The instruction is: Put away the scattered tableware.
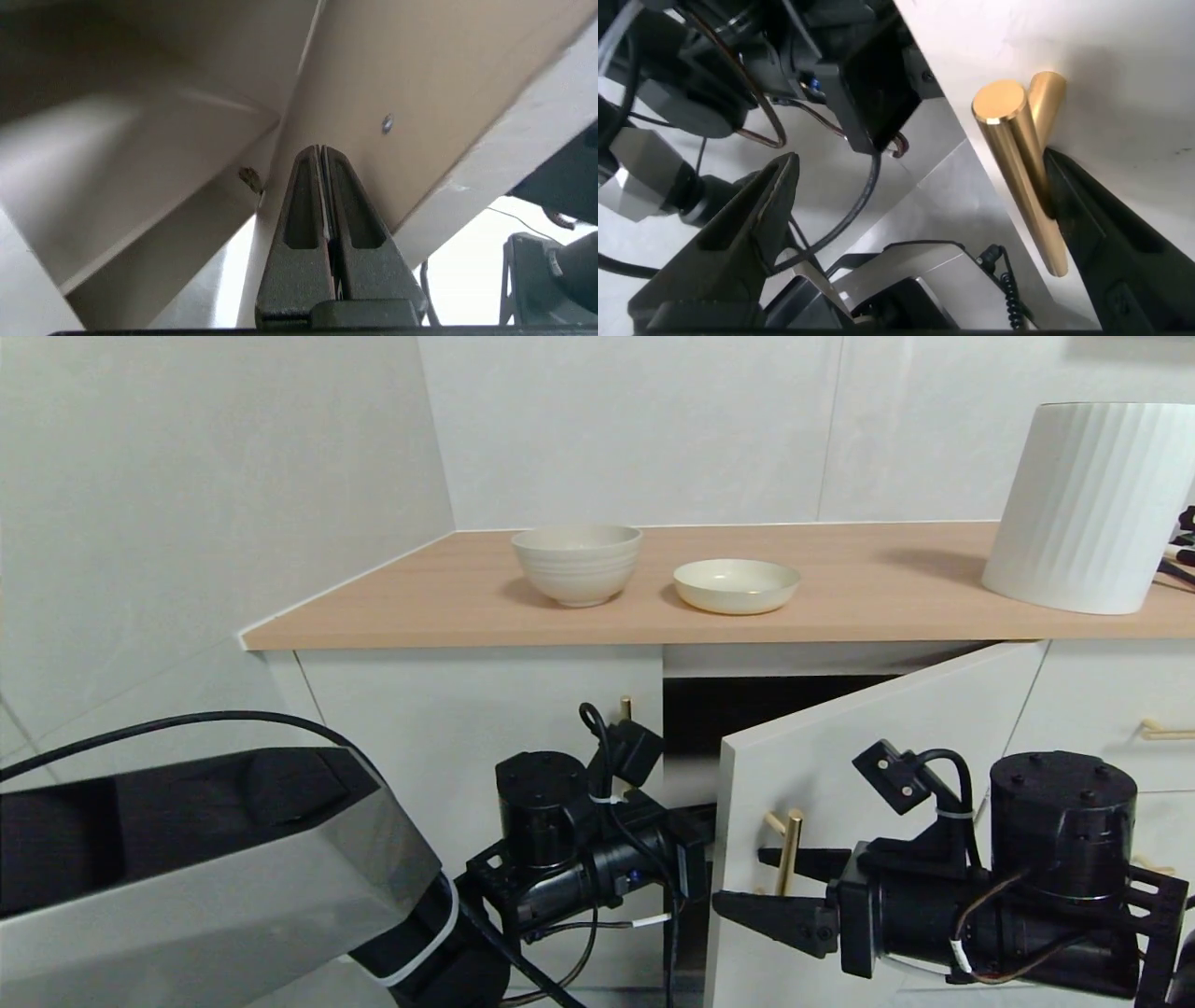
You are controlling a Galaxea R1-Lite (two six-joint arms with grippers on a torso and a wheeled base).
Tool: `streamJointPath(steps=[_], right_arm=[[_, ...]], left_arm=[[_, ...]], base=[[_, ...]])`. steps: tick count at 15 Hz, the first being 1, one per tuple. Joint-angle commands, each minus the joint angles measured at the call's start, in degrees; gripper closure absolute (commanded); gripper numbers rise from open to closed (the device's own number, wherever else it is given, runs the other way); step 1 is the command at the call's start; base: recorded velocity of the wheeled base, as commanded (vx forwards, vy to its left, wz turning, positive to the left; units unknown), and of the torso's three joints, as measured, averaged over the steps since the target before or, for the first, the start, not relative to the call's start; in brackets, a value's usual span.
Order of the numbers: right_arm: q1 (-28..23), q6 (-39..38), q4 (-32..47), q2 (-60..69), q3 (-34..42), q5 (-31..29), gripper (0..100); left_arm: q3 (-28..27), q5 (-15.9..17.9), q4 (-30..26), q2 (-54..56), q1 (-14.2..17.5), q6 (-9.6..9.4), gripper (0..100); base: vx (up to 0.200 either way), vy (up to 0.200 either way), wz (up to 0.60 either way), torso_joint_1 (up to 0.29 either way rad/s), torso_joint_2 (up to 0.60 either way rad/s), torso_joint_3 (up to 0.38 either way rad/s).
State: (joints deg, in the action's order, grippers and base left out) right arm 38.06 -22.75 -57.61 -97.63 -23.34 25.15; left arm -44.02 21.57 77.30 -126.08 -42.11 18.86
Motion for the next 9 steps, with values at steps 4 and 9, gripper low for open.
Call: streamJointPath(steps=[4, 9], right_arm=[[-6.2, 2.3, 0.1, 1.7, 2.0, -2.3, 0], [-9.0, 3.9, 1.5, 7.6, 5.7, -3.8, 0]], left_arm=[[-0.5, 0.1, 0.5, -0.5, -0.9, 0.13, 100], [-0.9, 0.1, 0.3, -0.1, -1.0, 0.13, 100]], base=[[0.0, 0.0, 0.0, 0.0, 0.0, 0.0], [0.0, 0.0, 0.0, 0.0, 0.0, 0.0]])
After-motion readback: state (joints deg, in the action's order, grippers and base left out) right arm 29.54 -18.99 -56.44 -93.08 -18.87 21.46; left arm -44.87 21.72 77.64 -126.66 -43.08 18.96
